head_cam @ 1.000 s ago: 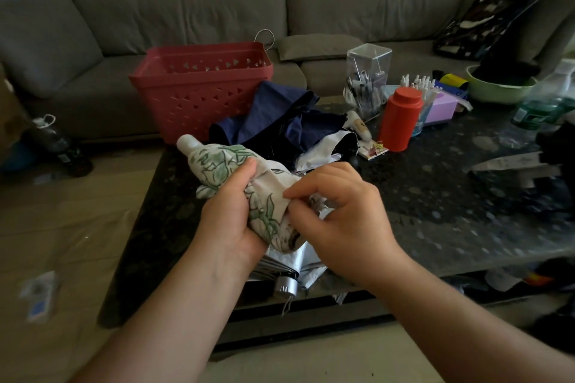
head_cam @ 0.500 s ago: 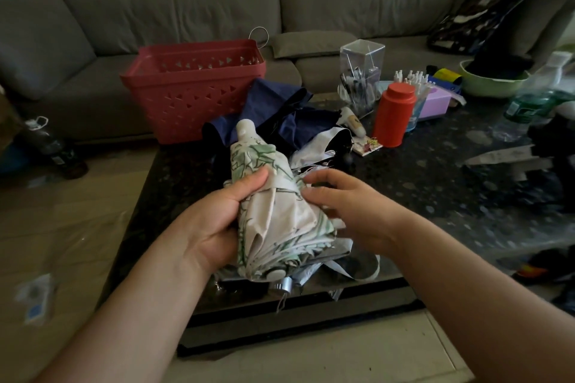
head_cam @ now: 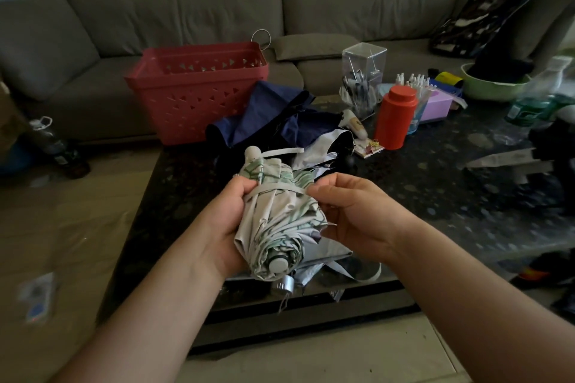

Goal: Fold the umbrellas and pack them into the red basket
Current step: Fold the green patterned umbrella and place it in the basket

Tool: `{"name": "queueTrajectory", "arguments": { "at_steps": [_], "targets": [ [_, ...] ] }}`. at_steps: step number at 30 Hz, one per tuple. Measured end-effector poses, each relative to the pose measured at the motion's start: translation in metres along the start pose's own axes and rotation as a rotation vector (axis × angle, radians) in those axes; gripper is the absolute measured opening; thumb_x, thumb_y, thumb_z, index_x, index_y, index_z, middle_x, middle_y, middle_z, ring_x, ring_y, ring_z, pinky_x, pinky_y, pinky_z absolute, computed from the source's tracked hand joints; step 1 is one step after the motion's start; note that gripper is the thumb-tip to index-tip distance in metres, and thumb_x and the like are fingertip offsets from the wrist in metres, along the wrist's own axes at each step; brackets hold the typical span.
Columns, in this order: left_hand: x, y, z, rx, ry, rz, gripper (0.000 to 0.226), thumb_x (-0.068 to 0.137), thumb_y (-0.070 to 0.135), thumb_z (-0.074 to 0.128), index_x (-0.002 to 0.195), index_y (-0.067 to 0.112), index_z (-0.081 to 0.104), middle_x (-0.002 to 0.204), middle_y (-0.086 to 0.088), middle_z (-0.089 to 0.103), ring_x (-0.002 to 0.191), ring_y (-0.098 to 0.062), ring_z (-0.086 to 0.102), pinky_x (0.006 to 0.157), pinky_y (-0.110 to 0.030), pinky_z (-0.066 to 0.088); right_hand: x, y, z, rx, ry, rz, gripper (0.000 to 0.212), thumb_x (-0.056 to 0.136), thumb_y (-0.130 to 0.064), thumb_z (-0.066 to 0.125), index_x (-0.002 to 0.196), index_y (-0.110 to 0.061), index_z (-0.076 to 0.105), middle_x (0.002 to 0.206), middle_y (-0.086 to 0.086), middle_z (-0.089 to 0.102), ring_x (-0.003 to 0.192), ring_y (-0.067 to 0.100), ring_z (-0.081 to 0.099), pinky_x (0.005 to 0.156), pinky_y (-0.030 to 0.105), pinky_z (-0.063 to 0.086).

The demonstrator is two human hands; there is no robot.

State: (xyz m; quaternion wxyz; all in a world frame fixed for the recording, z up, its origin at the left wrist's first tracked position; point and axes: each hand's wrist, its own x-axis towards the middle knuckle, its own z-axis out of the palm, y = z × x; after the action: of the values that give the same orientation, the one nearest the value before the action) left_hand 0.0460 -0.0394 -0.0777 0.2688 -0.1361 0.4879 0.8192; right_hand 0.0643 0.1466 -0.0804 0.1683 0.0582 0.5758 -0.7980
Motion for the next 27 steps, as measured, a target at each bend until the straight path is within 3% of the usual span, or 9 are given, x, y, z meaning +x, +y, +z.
{"name": "queueTrajectory", "arguments": {
  "at_steps": [4,8,12,16,20,24,27],
  "targets": [
    [-0.004,-0.003,0.004,-0.014,-0.133,-0.033,0.068,0.104,0.06,0.044,0.097,0.006,0.086,0.113,-0.021,0.078,0.094,-0.033,0.079,0.085,-0.046,0.064,0.002,0.001,0.004,-0.018,0.045,-0.057,0.021,0.094,0.0,0.07,0.08,-0.011,0.061,0.069,0.004,0.067,0.058,0.013,0.065,0.056,0.027,0.056],
    [-0.005,-0.001,0.001,-0.042,-0.15,-0.045,0.049,0.103,0.043,0.055,0.122,0.003,0.076,0.126,-0.025,0.073,0.108,-0.038,0.075,0.09,-0.051,0.061,0.001,-0.011,0.005,0.083,0.059,-0.144,0.027,0.092,0.01,0.066,0.08,-0.014,0.059,0.069,0.004,0.065,0.058,0.015,0.064,0.055,0.029,0.056],
    [-0.005,-0.003,0.003,-0.071,-0.195,-0.005,0.052,0.103,0.039,0.049,0.123,0.0,0.076,0.125,-0.024,0.071,0.106,-0.037,0.073,0.101,-0.048,0.054,0.0,-0.012,0.009,0.167,0.029,-0.094,0.026,0.093,0.011,0.063,0.085,-0.014,0.059,0.069,0.005,0.065,0.055,0.015,0.065,0.052,0.029,0.055],
    [-0.005,-0.003,0.002,-0.102,-0.243,0.056,0.058,0.089,0.04,0.056,0.131,0.001,0.068,0.115,-0.023,0.072,0.099,-0.033,0.072,0.092,-0.043,0.058,0.001,-0.005,0.012,0.149,-0.008,0.043,0.018,0.091,0.002,0.069,0.093,-0.015,0.063,0.08,0.006,0.071,0.063,0.017,0.069,0.056,0.034,0.058],
    [-0.003,-0.007,-0.002,-0.074,-0.36,0.034,0.062,0.092,0.047,0.046,0.111,-0.001,0.08,0.112,-0.021,0.074,0.1,-0.032,0.075,0.093,-0.044,0.059,0.002,-0.001,0.011,0.143,-0.059,0.087,0.034,0.082,-0.008,0.075,0.115,-0.006,0.069,0.098,0.012,0.075,0.08,0.023,0.073,0.071,0.038,0.062],
    [0.0,-0.006,-0.005,-0.01,-0.431,0.04,0.071,0.092,0.05,0.049,0.134,-0.004,0.067,0.132,-0.025,0.067,0.12,-0.036,0.068,0.107,-0.049,0.052,0.005,0.0,0.005,0.1,-0.038,0.077,0.037,0.072,-0.014,0.078,0.108,-0.005,0.076,0.105,0.016,0.076,0.095,0.028,0.07,0.097,0.047,0.058],
    [0.0,-0.005,-0.004,0.042,-0.413,0.069,0.07,0.099,0.054,0.046,0.147,0.004,0.058,0.139,-0.025,0.065,0.128,-0.038,0.065,0.109,-0.051,0.053,0.005,-0.003,-0.001,0.12,-0.044,0.052,0.038,0.076,-0.01,0.074,0.113,0.001,0.075,0.11,0.02,0.075,0.097,0.029,0.071,0.087,0.041,0.061]
  ]
}}
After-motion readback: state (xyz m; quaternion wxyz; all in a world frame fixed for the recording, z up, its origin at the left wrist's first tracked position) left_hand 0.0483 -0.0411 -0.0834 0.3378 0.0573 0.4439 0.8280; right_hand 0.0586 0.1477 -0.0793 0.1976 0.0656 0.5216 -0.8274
